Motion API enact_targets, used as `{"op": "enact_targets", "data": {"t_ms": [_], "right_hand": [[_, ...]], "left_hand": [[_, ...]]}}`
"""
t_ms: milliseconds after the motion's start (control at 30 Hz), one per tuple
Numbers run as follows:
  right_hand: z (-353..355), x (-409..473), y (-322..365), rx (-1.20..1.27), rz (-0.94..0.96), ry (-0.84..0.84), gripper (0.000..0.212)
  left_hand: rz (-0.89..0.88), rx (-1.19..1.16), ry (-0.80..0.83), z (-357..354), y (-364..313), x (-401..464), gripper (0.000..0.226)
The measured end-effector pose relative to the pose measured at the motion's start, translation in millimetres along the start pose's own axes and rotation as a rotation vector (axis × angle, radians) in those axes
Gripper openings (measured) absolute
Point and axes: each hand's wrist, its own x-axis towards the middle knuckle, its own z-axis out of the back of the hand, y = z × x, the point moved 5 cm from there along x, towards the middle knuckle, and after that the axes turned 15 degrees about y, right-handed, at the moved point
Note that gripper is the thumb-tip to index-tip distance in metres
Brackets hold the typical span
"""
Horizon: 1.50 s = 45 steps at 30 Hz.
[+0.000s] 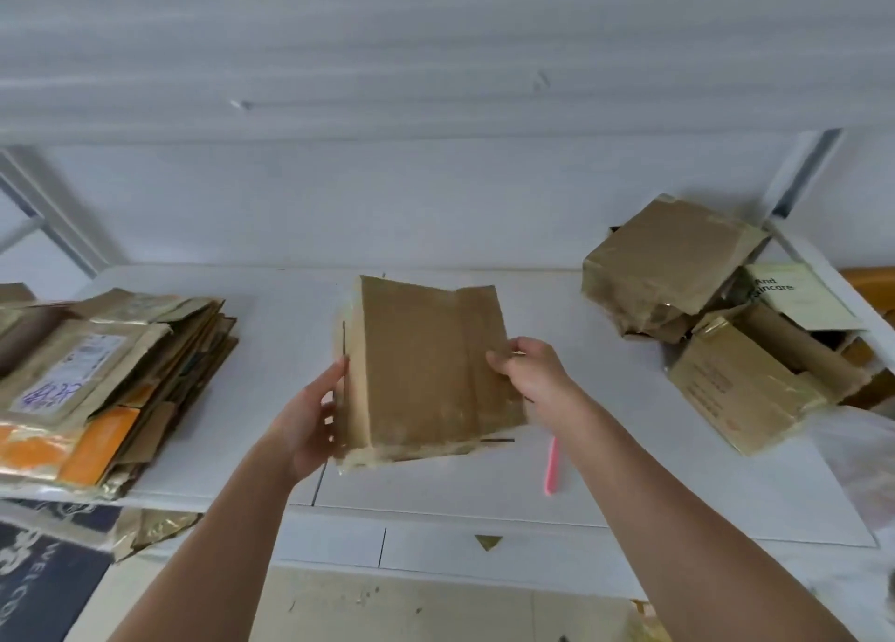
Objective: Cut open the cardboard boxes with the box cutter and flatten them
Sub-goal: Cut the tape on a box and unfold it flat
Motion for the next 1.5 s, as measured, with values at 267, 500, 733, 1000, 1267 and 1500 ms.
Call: {"op": "enact_targets", "data": {"t_ms": [267, 500, 733, 1000, 1267, 1500], "right_hand": [[-27, 7, -17, -0.729, 0.131, -0.091, 0.025], [-8, 16, -54, -0.941, -0.001, 0.057, 0.033], [64, -4, -102, -1.276, -0.094, 0.082, 0.045], [83, -20, -114, -1.620, 0.100, 0.152, 0.025], [112, -27, -19, -0.859, 0.493, -0.233, 0.019], [27, -16, 9, -0.215, 0.600, 0.118, 0.022]], "left_hand": [[-0.049, 0.317, -0.014, -16, -17, -15, 0.068], [-0.043, 0.481, -0.136, -61, -14, 3, 0.051], [0.044, 0.571, -0.177, -90, 27, 19, 0.059], [0.106, 0.376, -0.166, -113, 48, 20, 0.051], [0.119, 0.213, -0.235, -133, 57, 20, 0.049], [0.113, 0.227, -0.323, -136, 58, 17, 0.049]]}}
